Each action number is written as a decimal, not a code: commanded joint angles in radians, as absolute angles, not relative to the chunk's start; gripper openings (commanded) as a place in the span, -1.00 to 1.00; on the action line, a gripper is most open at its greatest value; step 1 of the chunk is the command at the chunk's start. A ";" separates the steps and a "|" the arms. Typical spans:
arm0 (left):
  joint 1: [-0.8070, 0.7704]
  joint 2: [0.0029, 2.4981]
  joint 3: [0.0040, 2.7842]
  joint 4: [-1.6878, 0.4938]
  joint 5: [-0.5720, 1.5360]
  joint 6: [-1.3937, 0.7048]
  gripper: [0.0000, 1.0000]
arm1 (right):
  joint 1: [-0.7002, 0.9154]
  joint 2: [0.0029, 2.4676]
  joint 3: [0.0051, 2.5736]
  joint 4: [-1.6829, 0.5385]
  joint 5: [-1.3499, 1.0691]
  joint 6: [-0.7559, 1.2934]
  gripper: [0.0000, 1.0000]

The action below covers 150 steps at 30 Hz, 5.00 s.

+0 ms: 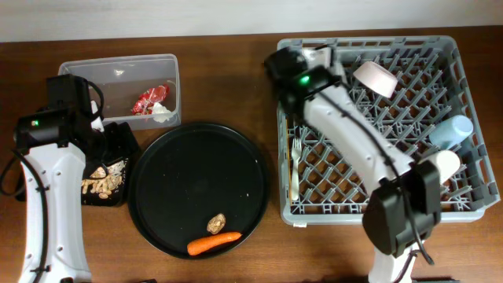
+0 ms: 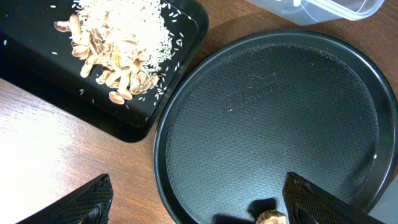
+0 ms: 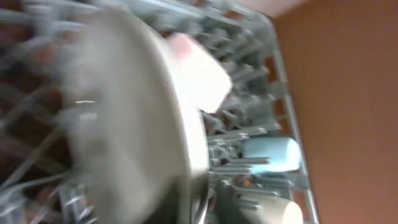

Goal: Sort waste into correct bins and load items into the dishwasher rack

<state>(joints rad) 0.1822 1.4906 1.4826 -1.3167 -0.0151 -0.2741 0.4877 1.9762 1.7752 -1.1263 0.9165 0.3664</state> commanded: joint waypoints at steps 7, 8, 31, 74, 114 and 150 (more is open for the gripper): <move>0.186 1.485 1.472 -1.318 -0.011 -0.284 0.74 | 0.565 1.868 1.766 -1.251 0.878 0.506 0.64; 0.186 1.485 1.472 -1.318 -0.011 -0.284 0.74 | 0.551 1.841 1.766 -1.252 0.853 0.507 0.64; 0.186 1.485 1.472 -1.321 -0.011 -0.284 0.74 | -0.006 1.869 1.766 -1.209 -0.518 -0.208 -0.79; -0.362 1.485 1.045 -1.236 0.177 -0.284 0.98 | 0.076 1.596 1.765 -1.511 0.022 0.132 0.38; -0.285 1.645 1.079 -0.990 0.027 -0.291 -0.91 | 0.071 1.596 1.765 -1.513 0.012 0.132 0.37; 0.274 1.541 1.179 -0.946 0.189 -0.234 0.27 | 0.072 1.596 1.765 -1.515 0.012 0.132 0.37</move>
